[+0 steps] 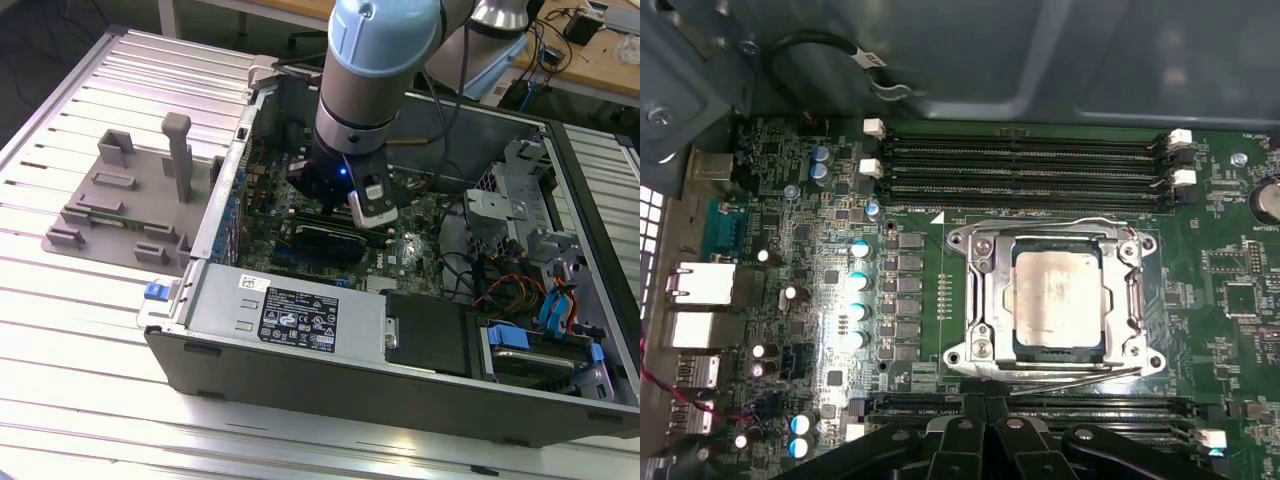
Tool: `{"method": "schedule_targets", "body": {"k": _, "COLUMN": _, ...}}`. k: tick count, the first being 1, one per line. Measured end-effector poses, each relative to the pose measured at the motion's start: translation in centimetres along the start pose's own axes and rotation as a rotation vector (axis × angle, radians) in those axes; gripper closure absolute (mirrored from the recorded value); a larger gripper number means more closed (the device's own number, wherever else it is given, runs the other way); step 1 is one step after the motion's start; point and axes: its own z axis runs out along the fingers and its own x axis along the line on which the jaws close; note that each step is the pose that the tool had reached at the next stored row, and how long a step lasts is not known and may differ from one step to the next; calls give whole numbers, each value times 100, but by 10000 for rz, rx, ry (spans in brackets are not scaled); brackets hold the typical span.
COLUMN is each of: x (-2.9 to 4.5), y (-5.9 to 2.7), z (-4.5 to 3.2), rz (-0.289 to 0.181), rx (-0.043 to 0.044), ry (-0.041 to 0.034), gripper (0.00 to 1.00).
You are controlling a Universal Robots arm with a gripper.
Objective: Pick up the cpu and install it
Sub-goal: 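Install the second cpu locking lever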
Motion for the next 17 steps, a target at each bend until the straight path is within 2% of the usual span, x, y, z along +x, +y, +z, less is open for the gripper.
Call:
{"method": "schedule_targets", "body": {"k": 2, "x": 15, "y": -4, "z": 19, "rz": 13, "rx": -29, "ry": -7, "gripper": 89}}
{"method": "schedule_targets", "body": {"k": 4, "x": 31, "y": -7, "z": 32, "rz": 30, "rx": -95, "ry": -24, "gripper": 89}}
{"method": "schedule_targets", "body": {"k": 8, "x": 42, "y": -9, "z": 43, "rz": 58, "rx": -366, "ry": -65, "gripper": 89}}
{"method": "schedule_targets", "body": {"k": 13, "x": 52, "y": -20, "z": 96, "rz": 133, "rx": -503, "ry": -85, "gripper": 89}}
{"method": "schedule_targets", "body": {"k": 17, "x": 53, "y": -27, "z": 133, "rz": 194, "rx": -695, "ry": -101, "gripper": 89}}
